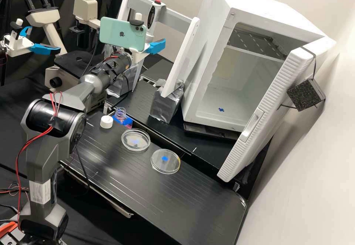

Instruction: Use the pipette

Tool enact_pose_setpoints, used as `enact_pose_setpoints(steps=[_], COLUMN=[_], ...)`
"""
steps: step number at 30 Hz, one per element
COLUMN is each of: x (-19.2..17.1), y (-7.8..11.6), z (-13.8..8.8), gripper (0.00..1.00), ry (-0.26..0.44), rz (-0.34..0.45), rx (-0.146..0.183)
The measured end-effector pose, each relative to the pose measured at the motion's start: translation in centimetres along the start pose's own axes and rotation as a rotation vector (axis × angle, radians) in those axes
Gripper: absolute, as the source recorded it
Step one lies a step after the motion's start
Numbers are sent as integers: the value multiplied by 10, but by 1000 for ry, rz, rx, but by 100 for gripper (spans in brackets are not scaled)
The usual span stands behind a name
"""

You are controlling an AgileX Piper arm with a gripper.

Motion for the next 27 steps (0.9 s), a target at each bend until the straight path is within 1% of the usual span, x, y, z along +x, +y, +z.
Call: enact_pose_setpoints(steps=[22,27], x=[-1,-3], y=[-1,1], z=[1,-1], gripper=[0,0], ry=[-2,2], rz=[-3,-12], rx=[-1,7])
